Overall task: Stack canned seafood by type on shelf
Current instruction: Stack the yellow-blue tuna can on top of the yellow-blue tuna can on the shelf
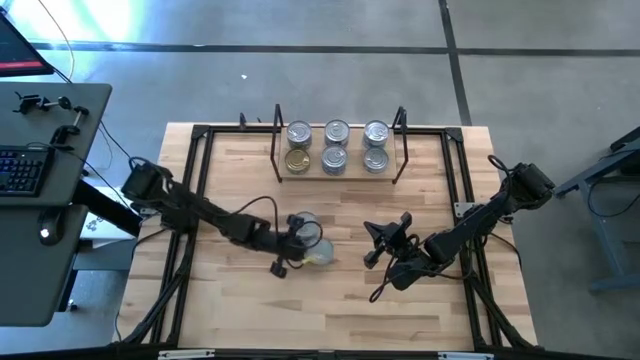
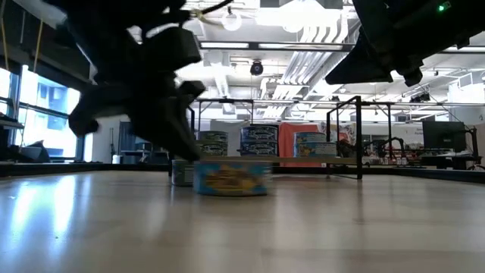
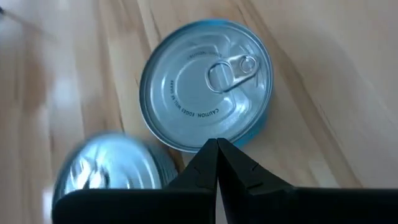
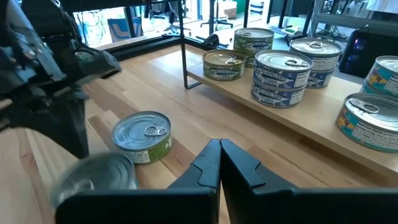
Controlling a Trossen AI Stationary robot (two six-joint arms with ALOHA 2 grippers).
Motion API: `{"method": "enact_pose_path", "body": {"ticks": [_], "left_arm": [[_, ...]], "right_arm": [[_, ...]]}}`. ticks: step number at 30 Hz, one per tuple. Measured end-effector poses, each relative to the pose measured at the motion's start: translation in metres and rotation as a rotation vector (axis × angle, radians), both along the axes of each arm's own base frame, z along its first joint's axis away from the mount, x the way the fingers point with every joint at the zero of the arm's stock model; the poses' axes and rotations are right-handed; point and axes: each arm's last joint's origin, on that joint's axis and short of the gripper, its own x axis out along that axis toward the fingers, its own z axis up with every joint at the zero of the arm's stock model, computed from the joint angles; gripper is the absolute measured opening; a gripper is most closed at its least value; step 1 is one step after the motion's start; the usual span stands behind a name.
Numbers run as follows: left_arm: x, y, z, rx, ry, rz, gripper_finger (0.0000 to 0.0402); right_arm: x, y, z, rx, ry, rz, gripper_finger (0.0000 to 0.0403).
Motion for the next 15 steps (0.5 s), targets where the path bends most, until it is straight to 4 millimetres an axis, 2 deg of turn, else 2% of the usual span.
{"method": "enact_pose_path", "body": {"ticks": [3, 8, 11, 15], "left_arm": [[0.011, 0.006, -0.009, -0.004, -0.121, -0.026, 0.0], [0.034, 0.014, -0.018, -0.006, -0.291, -0.201, 0.0], [0.039, 0.016, -0.016, 0.016, -0.293, -0.227, 0.0], [0.036, 0.012, -0.011, 0.029, -0.28, -0.255, 0.0004]], "right_arm": [[0.0, 0.0, 0.0, 0.0, 0.0, 0.0, 0.0], [0.0, 0.0, 0.0, 0.002, -0.002, -0.002, 0.0], [0.001, 0.0, 0.0, 0.016, -0.003, 0.004, 0.0], [0.001, 0.0, 0.0, 0.028, 0.002, 0.015, 0.0]]}}
